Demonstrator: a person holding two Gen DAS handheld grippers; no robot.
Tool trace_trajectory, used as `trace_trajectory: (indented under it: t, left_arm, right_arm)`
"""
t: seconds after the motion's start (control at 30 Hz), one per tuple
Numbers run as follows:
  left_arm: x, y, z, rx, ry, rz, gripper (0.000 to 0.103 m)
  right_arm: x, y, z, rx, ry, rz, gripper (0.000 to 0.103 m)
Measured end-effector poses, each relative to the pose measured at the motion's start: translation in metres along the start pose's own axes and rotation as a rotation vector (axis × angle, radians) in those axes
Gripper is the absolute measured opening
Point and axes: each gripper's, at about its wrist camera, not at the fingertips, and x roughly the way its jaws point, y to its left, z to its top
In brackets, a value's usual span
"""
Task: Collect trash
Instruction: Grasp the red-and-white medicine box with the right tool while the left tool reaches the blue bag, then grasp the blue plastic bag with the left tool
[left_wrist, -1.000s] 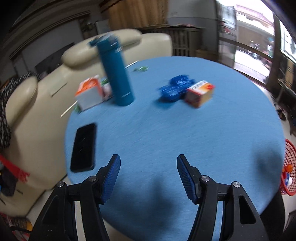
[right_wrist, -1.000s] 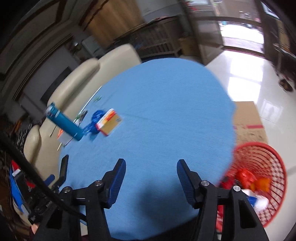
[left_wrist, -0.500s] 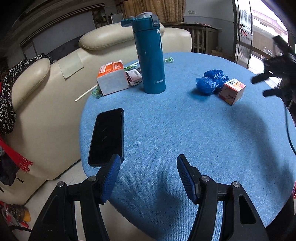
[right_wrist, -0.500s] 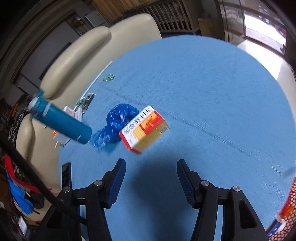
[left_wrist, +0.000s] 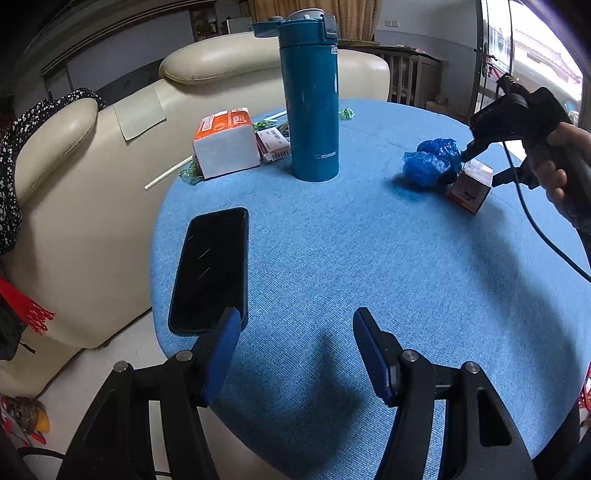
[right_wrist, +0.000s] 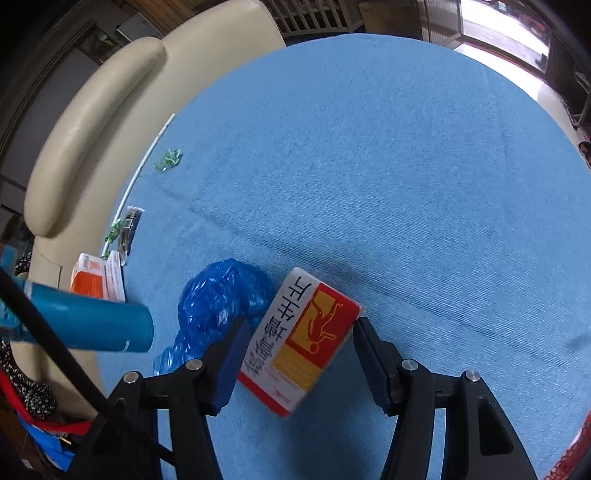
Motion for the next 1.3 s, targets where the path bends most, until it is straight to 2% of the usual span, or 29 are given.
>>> trace_trajectory:
  t: [0.2, 0.3, 0.43, 0.53, 0.63, 0.77, 0.9, 1.07, 1.2, 1.3]
  left_arm:
    - [0.002, -0.003, 0.003, 0.005, 0.006, -0.007, 0.064]
    - [0.001, -0.008, 0.008, 0.011, 0.001, -0.019, 0.064]
    - [-0.002, -0.015, 0.024, 0.029, -0.021, -0.037, 0.064]
    - [-0.002, -0.025, 0.041, 0.049, -0.041, -0.058, 0.065]
    - [0.003, -0.041, 0.064, 0.077, -0.057, -0.091, 0.071]
    - [0.022, -0.063, 0.102, 0.070, -0.044, -0.176, 0.071]
    - [0.048, -0.085, 0.134, 0.034, -0.009, -0.227, 0.073]
    - [0.087, -0.116, 0.171, -0.001, 0.035, -0.235, 0.073]
    - [0.107, -0.136, 0.187, 0.013, 0.039, -0.207, 0.073]
    - [0.126, -0.147, 0.194, 0.028, 0.072, -0.206, 0.073]
  right_arm:
    - [0.016, 0.013, -0.001, -0.046, 0.008, -0.065, 0.064]
    - [0.016, 0.012, -0.006, -0.083, -0.013, -0.065, 0.064]
    - [0.009, 0.009, -0.017, -0.152, -0.037, -0.060, 0.058]
    - [-0.002, -0.007, -0.027, -0.147, -0.032, -0.007, 0.057]
    - [-0.017, -0.025, -0.039, -0.147, -0.036, 0.032, 0.057]
    - [-0.038, -0.043, -0.060, -0.169, -0.032, 0.078, 0.057]
    - [-0.058, -0.068, -0.083, -0.201, -0.051, 0.096, 0.057]
    - [-0.071, -0.095, -0.108, -0.222, -0.083, 0.116, 0.057]
    - [-0.082, -0.111, -0.121, -0.258, -0.135, 0.124, 0.057]
    - [-0.089, -0.119, -0.127, -0.277, -0.168, 0.141, 0.057]
